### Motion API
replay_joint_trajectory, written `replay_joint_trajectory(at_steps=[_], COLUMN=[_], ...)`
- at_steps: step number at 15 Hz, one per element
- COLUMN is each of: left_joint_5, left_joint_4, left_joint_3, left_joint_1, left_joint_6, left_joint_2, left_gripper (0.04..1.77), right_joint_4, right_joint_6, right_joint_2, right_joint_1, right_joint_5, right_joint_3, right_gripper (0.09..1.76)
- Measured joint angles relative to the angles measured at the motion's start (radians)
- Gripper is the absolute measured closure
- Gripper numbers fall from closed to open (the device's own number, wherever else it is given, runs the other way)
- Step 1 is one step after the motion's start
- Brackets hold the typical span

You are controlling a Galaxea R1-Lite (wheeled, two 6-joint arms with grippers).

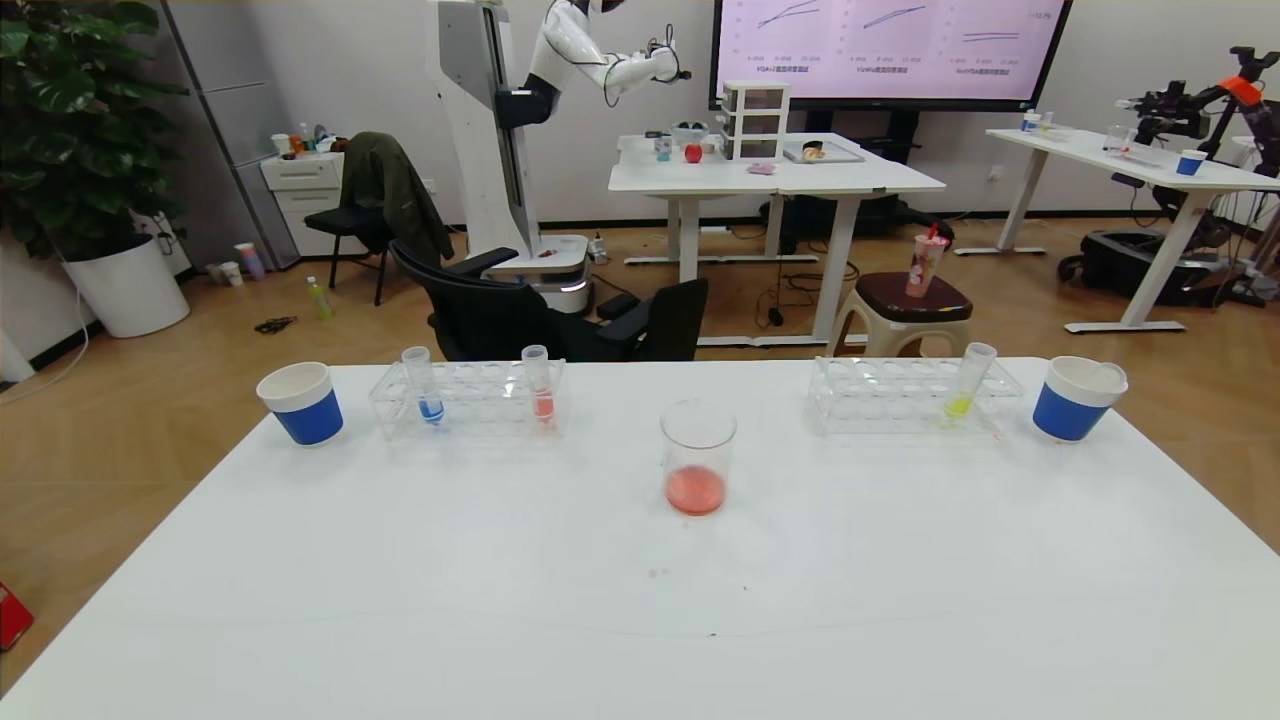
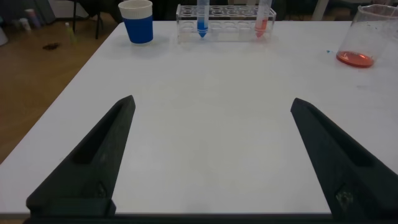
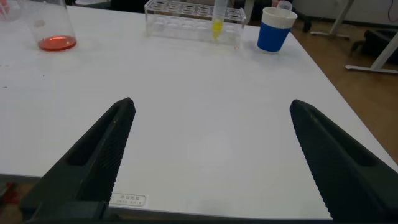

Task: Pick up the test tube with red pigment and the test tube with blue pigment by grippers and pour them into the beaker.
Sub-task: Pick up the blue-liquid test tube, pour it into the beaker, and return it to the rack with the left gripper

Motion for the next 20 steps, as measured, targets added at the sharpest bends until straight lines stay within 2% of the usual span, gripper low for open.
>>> replay_joint_trajectory(at_steps=[5,8,12,14,20], left_joint_5=[-0.004,-0.006,-0.010,-0.011,-0.011], left_joint_4=[0.008,-0.003,-0.043,-0.146,-0.593], left_joint_3=[-0.022,-0.142,-0.353,-0.394,-0.445], left_joint_1=[0.000,0.000,-0.013,-0.015,-0.014], left_joint_6=[0.020,0.026,0.027,0.029,0.030], left_joint_2=[0.004,0.087,0.339,0.484,1.027], left_gripper=[0.07,0.07,0.07,0.07,0.07], right_joint_4=[0.000,0.000,0.000,0.000,0.000], right_joint_6=[0.000,0.000,0.000,0.000,0.000], right_joint_2=[0.000,0.000,0.000,0.000,0.000], right_joint_1=[0.000,0.000,0.000,0.000,0.000], right_joint_5=[0.000,0.000,0.000,0.000,0.000], right_joint_3=[0.000,0.000,0.000,0.000,0.000], right_gripper=[0.11,0.11,0.11,0.11,0.11])
